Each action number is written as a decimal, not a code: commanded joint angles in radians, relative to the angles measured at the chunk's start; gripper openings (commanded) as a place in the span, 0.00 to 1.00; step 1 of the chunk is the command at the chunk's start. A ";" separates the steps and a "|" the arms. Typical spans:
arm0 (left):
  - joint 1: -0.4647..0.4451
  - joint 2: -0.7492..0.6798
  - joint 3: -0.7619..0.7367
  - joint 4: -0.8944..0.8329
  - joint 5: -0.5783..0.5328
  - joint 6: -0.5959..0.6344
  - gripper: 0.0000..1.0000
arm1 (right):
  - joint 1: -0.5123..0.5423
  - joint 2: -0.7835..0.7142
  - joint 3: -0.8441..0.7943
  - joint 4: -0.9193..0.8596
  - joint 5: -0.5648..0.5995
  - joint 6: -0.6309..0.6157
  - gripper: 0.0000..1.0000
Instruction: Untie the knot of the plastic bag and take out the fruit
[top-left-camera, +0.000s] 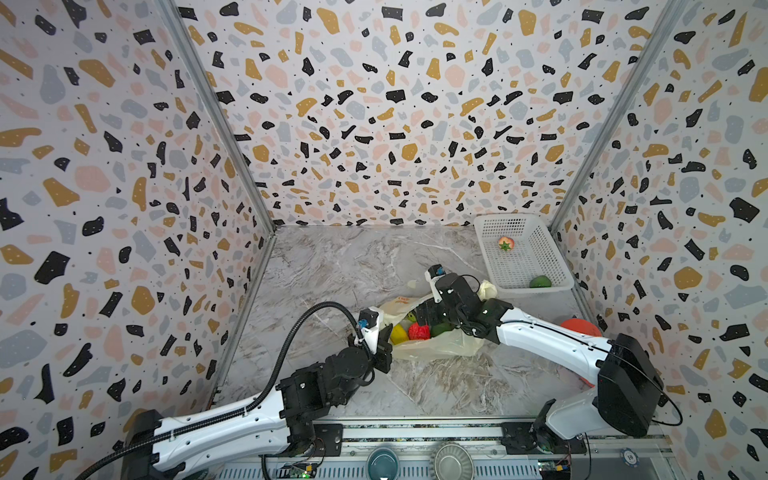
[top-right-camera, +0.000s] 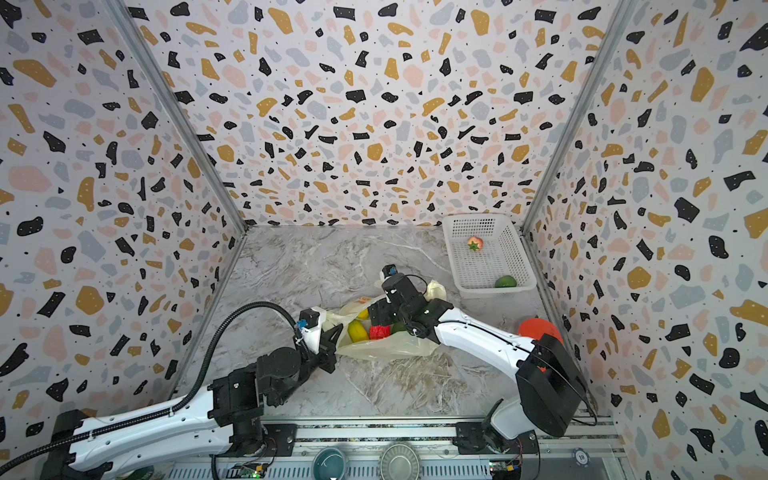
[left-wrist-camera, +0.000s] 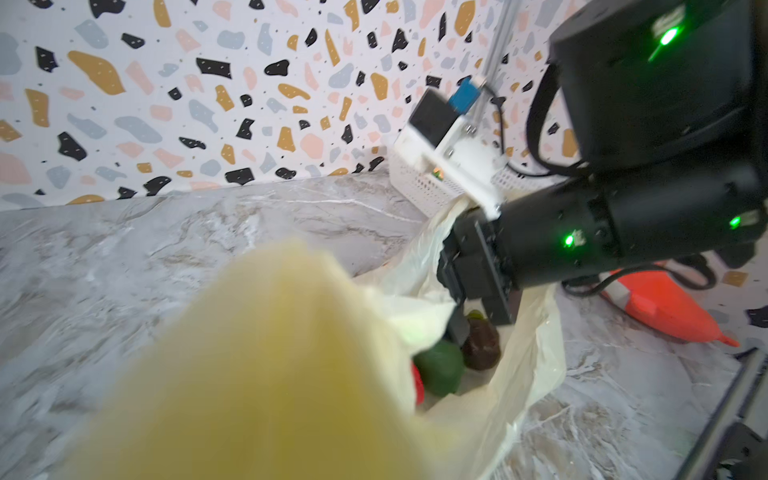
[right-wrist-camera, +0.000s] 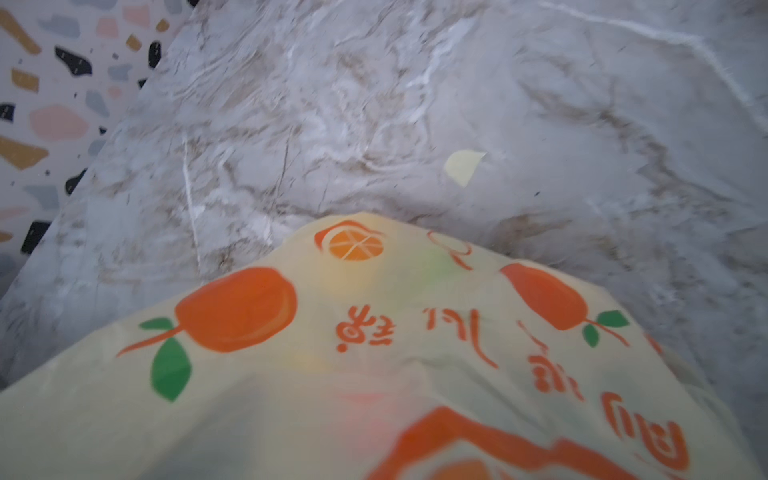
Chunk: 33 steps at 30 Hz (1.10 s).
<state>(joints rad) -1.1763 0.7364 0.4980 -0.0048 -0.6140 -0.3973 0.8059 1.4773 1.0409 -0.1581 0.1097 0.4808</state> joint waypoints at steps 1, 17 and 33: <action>-0.006 0.031 0.020 -0.085 -0.125 -0.061 0.00 | -0.038 0.020 0.042 0.057 0.099 -0.042 0.91; -0.005 0.127 0.075 -0.057 -0.120 -0.040 0.96 | 0.027 -0.054 -0.045 0.020 0.022 -0.034 0.94; 0.218 0.230 0.089 0.085 0.123 0.055 1.00 | 0.050 -0.129 -0.115 0.036 0.024 -0.014 0.95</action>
<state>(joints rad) -0.9745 0.9524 0.5617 -0.0124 -0.6441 -0.4107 0.8513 1.3880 0.9306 -0.1234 0.1246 0.4530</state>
